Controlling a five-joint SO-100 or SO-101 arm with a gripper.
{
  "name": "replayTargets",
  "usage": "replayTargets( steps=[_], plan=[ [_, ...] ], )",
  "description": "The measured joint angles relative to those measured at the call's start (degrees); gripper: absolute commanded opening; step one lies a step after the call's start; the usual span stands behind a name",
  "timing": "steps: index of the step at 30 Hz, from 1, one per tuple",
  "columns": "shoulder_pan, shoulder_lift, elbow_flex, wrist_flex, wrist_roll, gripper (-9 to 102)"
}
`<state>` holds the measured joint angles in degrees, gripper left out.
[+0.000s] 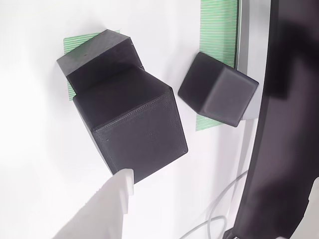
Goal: Stack 3 Blocks on the chosen place.
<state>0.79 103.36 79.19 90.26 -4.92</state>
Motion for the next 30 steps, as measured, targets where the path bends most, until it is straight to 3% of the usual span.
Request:
replayTargets(
  steps=[14, 30],
  plan=[
    [1.9, 0.0, 0.0, 0.0, -4.0, 45],
    [13.5, -6.4, -3.0, -4.7, -23.5, 45]
  ],
)
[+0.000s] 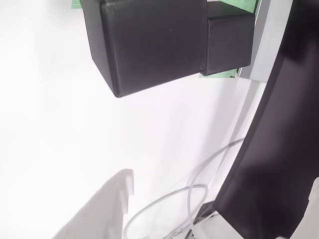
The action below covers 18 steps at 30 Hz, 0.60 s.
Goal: Stack 3 Blocks on the chosen place.
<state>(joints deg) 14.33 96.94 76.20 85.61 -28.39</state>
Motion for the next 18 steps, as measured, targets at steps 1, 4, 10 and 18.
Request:
replayTargets(
  steps=[1, 4, 10, 18],
  plan=[
    [0.4, -1.1, -1.0, 0.0, -1.0, 45],
    [1.8, -3.9, -2.9, -0.3, -5.4, 45],
    [4.5, -8.2, -5.7, -1.9, -16.5, 45],
    [6.3, -12.6, -7.9, -6.9, -33.6, 46]
  ],
)
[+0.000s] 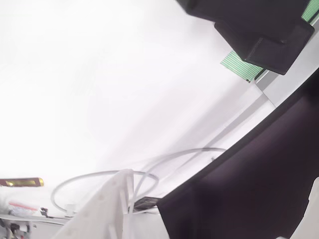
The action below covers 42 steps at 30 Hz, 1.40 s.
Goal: Stack 3 Blocks on the chosen place.
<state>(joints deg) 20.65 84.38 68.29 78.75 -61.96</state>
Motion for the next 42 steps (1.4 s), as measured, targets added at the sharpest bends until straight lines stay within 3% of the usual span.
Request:
replayTargets(
  steps=[9, 14, 18, 22, 35, 42],
  plan=[
    [0.1, -4.7, 1.1, -6.0, -19.3, 46],
    [-0.5, -6.1, 5.0, -16.9, -22.2, 46],
    [-2.5, -6.5, 5.0, -20.5, -22.5, 46],
    [-3.5, -7.8, 3.1, -21.1, -23.7, 46],
    [-3.6, -12.8, 2.0, -23.5, -42.6, 53],
    [-4.9, -16.6, 1.0, -25.2, -46.6, 55]
  ],
)
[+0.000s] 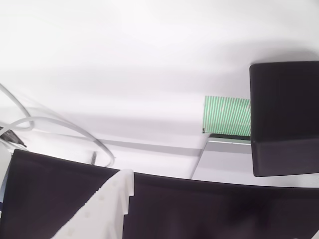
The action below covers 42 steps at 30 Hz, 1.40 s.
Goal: Stack 3 Blocks on the chosen place.
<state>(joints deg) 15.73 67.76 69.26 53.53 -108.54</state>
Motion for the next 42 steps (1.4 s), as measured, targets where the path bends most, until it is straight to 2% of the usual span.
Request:
replayTargets(
  steps=[32, 42],
  plan=[
    [-4.5, -13.0, -7.1, -9.0, -1.6, 54],
    [-4.7, -14.8, -7.1, -11.3, -1.6, 43]
  ],
)
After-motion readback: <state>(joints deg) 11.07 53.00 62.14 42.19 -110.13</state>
